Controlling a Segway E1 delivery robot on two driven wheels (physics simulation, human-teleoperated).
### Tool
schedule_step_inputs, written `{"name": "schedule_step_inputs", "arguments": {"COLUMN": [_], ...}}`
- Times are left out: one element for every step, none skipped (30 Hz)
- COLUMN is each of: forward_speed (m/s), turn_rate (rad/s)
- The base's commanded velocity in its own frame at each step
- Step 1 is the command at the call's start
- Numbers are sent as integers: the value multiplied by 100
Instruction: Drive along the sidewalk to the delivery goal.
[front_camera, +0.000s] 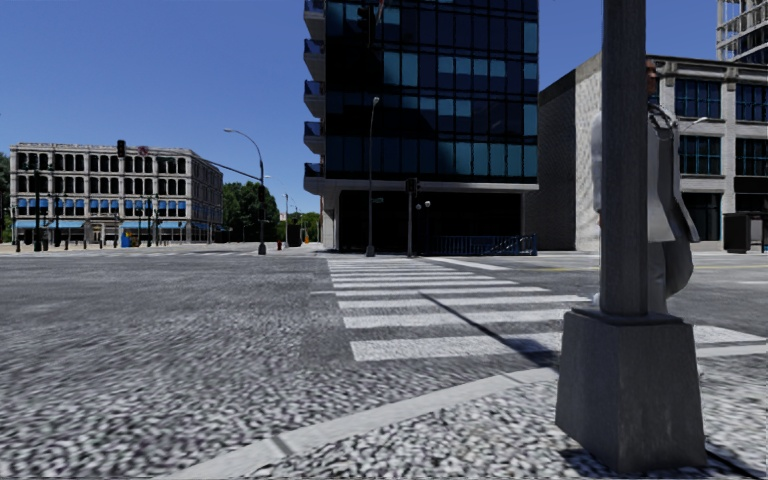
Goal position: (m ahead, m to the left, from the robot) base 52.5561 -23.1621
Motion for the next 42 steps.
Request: {"name": "schedule_step_inputs", "arguments": {"forward_speed": [92,92,92,92,92,92,92,93,94,95,95,95,95,95,95,95,95,92,87,87,86,86,86,86,86,85,85,85,85,85,85,80,80,79,79,79,76,74,73,73,73,73], "turn_rate": [0,0,0,0,0,0,0,0,0,0,0,0,0,0,0,0,0,0,0,0,0,0,0,0,0,0,0,-15,-15,-25,-30,-53,-53,-53,-53,-53,-53,-53,-53,-53,-53,-57]}}
